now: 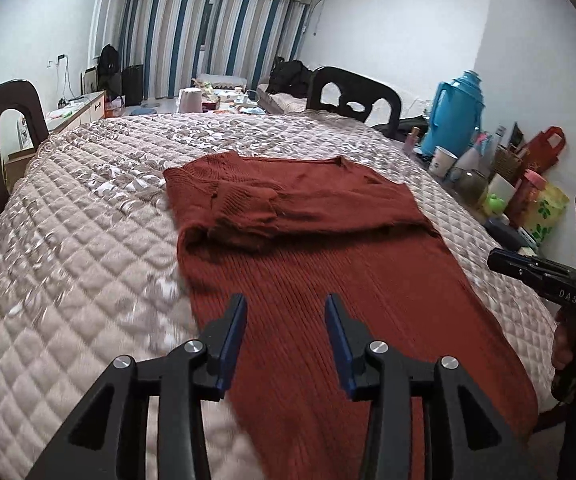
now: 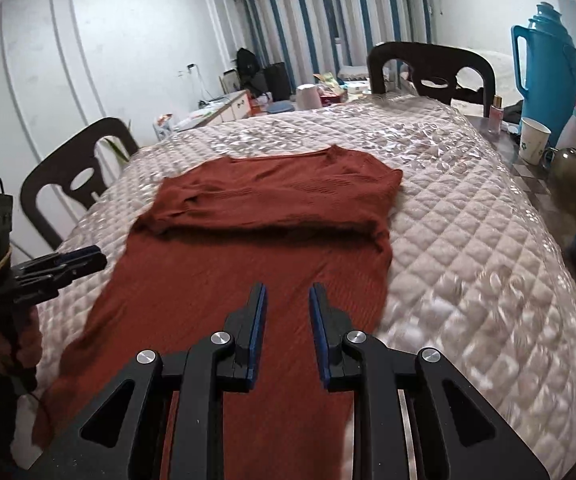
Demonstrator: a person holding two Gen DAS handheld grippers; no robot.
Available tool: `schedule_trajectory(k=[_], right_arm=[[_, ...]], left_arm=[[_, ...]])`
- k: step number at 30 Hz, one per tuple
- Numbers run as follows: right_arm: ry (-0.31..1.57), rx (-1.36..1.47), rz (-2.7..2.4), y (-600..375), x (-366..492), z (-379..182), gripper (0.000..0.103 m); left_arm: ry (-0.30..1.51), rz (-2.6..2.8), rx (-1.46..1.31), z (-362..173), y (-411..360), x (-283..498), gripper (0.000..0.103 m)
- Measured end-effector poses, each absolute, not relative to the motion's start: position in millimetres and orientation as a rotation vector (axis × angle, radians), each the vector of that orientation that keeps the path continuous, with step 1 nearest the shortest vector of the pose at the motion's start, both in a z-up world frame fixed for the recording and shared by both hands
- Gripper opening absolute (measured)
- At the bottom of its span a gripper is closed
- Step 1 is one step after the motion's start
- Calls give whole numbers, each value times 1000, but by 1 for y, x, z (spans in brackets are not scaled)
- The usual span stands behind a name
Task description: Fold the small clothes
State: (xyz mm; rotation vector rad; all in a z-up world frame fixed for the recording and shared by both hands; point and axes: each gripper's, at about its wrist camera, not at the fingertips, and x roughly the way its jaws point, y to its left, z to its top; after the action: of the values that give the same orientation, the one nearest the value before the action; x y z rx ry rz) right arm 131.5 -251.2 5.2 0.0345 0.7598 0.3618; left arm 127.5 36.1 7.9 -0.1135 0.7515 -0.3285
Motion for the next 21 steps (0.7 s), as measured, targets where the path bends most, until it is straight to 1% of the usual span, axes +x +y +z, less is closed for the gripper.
schedule_trajectory(k=[5, 8, 14, 21], right_arm=[[716, 36, 377, -248, 90, 14, 22], [702, 34, 379, -246, 71, 13, 22], [732, 35, 372, -237, 42, -9, 22], [769, 42, 343, -233, 20, -33, 22]], left_arm=[[724, -333, -112, 11, 43, 88, 45], [709, -332, -100, 8, 46, 67, 48], [700, -325, -93, -1, 57, 33, 48], [713, -328, -121, -17, 68, 10, 48]])
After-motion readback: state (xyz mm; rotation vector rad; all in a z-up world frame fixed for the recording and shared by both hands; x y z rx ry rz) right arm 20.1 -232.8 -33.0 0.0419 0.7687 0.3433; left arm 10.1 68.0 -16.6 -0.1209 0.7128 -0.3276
